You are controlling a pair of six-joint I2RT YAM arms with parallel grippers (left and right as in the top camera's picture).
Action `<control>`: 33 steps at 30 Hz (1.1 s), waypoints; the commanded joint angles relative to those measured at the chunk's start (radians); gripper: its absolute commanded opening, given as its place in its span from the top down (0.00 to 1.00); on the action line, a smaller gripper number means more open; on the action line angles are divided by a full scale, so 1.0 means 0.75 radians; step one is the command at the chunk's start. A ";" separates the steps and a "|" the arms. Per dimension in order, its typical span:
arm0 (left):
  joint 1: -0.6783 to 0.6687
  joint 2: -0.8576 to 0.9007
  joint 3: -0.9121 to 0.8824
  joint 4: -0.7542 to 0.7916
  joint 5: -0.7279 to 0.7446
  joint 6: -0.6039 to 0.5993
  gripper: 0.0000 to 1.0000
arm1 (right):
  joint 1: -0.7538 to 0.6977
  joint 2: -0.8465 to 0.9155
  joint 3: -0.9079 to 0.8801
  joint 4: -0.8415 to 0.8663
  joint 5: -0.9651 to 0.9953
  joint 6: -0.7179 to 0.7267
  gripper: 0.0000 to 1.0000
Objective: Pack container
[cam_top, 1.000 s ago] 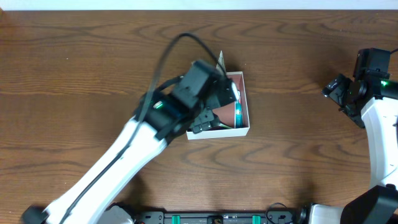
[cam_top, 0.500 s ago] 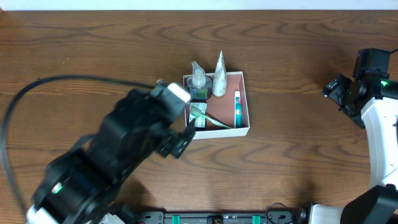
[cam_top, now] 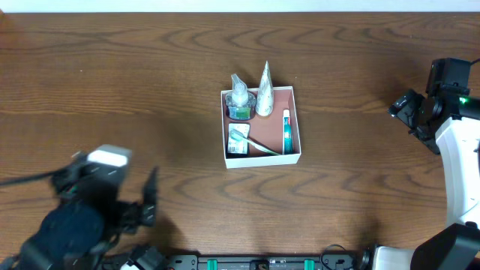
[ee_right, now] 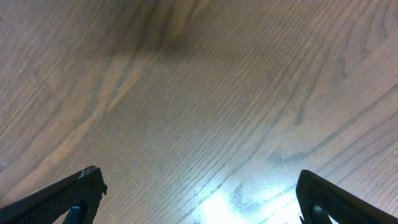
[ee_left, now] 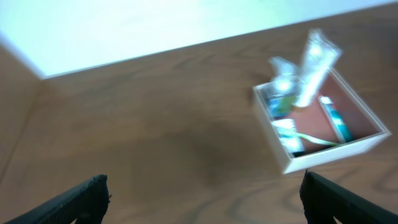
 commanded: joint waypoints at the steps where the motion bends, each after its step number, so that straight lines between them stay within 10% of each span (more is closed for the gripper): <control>1: -0.002 -0.068 -0.002 -0.100 -0.232 -0.274 0.02 | -0.007 0.007 0.002 -0.002 0.005 -0.003 0.01; 12: 0.473 -0.458 -0.462 0.130 -0.049 -0.275 0.02 | -0.007 0.007 0.002 -0.002 0.005 -0.003 0.01; 20: 0.801 -0.766 -1.009 0.695 0.368 -0.150 0.02 | -0.007 0.007 0.002 -0.002 0.005 -0.003 0.01; 33: 0.859 -0.816 -1.652 1.667 0.677 -0.151 0.02 | -0.007 0.007 0.002 -0.002 0.005 -0.003 0.01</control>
